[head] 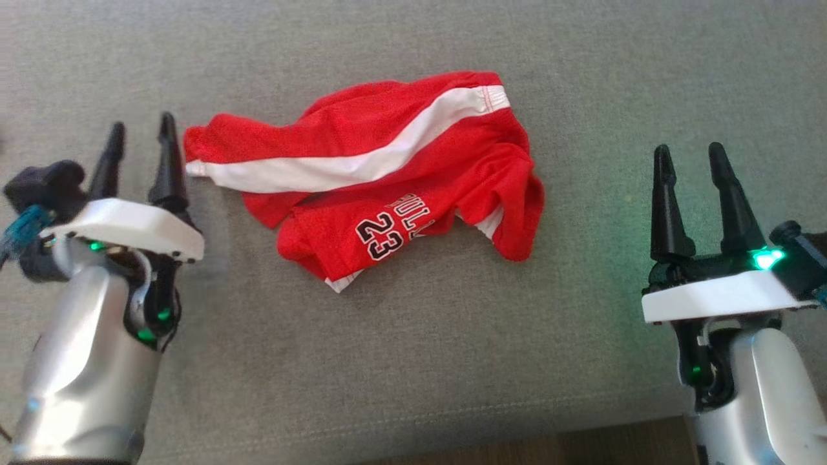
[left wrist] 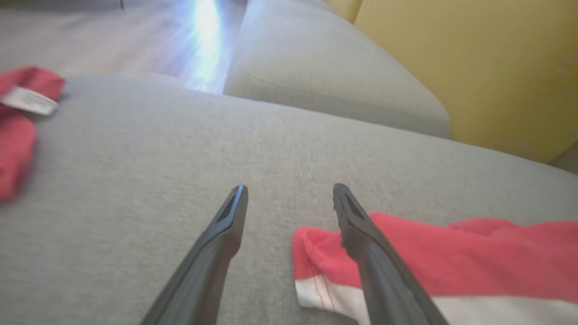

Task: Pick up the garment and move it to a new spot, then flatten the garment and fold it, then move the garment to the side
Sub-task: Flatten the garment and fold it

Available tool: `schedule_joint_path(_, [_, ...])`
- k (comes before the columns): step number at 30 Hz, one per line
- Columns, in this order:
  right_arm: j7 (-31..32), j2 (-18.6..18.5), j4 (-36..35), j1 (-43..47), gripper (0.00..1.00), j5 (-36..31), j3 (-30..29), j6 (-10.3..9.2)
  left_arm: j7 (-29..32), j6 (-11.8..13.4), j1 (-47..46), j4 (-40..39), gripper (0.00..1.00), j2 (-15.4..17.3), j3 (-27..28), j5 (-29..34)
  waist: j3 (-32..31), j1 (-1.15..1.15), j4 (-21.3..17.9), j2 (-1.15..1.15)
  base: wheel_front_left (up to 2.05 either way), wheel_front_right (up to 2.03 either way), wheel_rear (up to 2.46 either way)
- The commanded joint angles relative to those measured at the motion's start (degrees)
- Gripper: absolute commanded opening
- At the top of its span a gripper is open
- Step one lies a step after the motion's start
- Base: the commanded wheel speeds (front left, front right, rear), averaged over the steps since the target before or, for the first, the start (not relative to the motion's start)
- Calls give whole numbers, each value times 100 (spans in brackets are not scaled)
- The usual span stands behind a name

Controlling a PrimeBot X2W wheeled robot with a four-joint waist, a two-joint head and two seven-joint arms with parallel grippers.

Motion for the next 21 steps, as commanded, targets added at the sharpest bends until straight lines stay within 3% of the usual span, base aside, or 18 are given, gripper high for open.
schedule_joint_path(1, [-50,-21,-171,-95,100,-28,116,24,-67,95,49,-396,100,198,329,219,-68,0,76,0,0,0,0])
schedule_joint_path(5, [-14,-21,-163,-73,100,-172,112,24,-69,301,613,-1360,100,122,669,889,-208,0,207,0,0,0,0])
schedule_joint_path(9, [51,-21,-155,-27,100,-326,87,24,-70,302,1171,-1941,100,26,796,1288,-370,0,331,0,0,0,0])
schedule_joint_path(21, [276,-21,-169,294,100,-554,68,24,-70,154,2207,-2199,100,-165,708,1626,-963,0,513,0,0,0,0])
